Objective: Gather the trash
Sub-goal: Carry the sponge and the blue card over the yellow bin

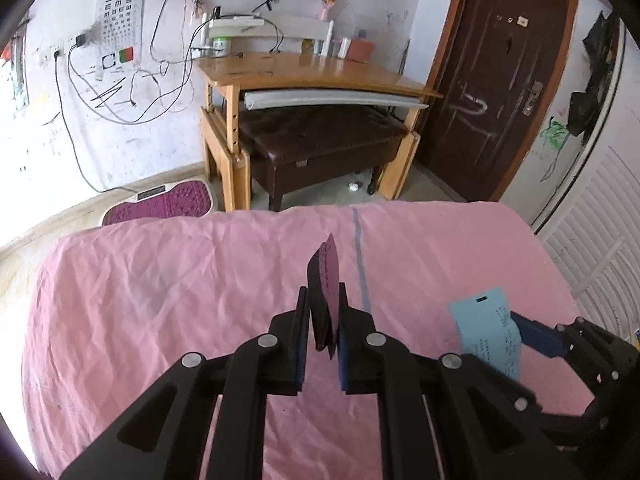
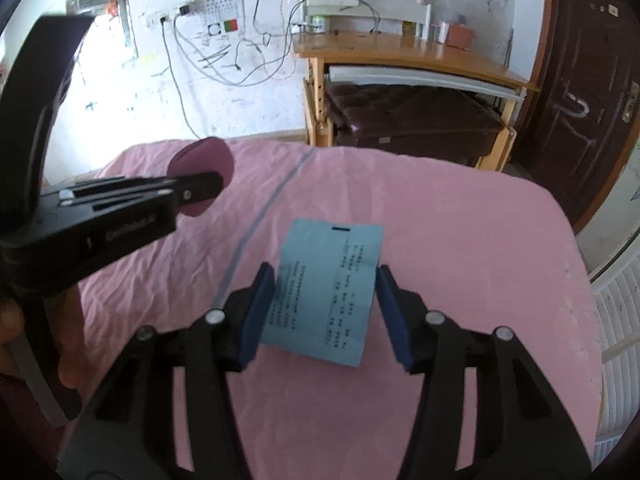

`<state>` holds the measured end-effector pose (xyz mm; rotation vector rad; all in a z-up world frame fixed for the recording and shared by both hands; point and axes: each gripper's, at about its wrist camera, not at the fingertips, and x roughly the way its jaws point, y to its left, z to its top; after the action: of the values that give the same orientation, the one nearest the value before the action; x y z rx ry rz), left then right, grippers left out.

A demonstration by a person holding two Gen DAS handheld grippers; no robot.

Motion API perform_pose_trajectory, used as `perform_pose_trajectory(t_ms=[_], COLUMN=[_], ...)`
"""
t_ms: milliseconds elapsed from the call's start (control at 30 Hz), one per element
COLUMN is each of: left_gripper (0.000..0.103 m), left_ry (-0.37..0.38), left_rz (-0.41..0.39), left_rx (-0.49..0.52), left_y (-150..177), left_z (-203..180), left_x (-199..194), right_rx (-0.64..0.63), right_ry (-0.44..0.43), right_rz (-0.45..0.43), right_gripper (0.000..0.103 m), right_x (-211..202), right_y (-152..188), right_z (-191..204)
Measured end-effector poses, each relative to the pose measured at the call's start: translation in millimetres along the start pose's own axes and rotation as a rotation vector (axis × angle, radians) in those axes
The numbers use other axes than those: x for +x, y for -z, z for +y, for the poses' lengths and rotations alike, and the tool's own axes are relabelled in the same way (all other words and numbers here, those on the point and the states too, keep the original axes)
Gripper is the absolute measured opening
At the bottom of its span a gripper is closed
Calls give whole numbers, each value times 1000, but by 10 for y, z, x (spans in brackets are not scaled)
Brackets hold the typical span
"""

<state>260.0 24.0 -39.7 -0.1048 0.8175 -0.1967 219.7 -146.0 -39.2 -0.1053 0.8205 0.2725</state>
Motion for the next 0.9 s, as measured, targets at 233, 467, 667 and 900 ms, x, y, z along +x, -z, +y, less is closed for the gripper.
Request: perform_pose_trajectory(t_ms=[233, 467, 667, 900], left_gripper=[7, 7, 7, 7], left_ry=[3, -12, -8, 3], left_rz=[-57, -112, -117, -110], left_rx=[40, 120, 172, 219], left_y=[40, 144, 249, 353], left_z=[-115, -414, -735, -1011], left_x=[-169, -356, -401, -403], right_rx=[46, 105, 158, 233], right_ry=[26, 46, 63, 91], right_rz=[-58, -100, -140, -185], right_gripper=[50, 50, 50, 50], right_x=[-236, -435, -614, -823], right_y=[43, 110, 170, 267], right_z=[-230, -497, -745, -1115])
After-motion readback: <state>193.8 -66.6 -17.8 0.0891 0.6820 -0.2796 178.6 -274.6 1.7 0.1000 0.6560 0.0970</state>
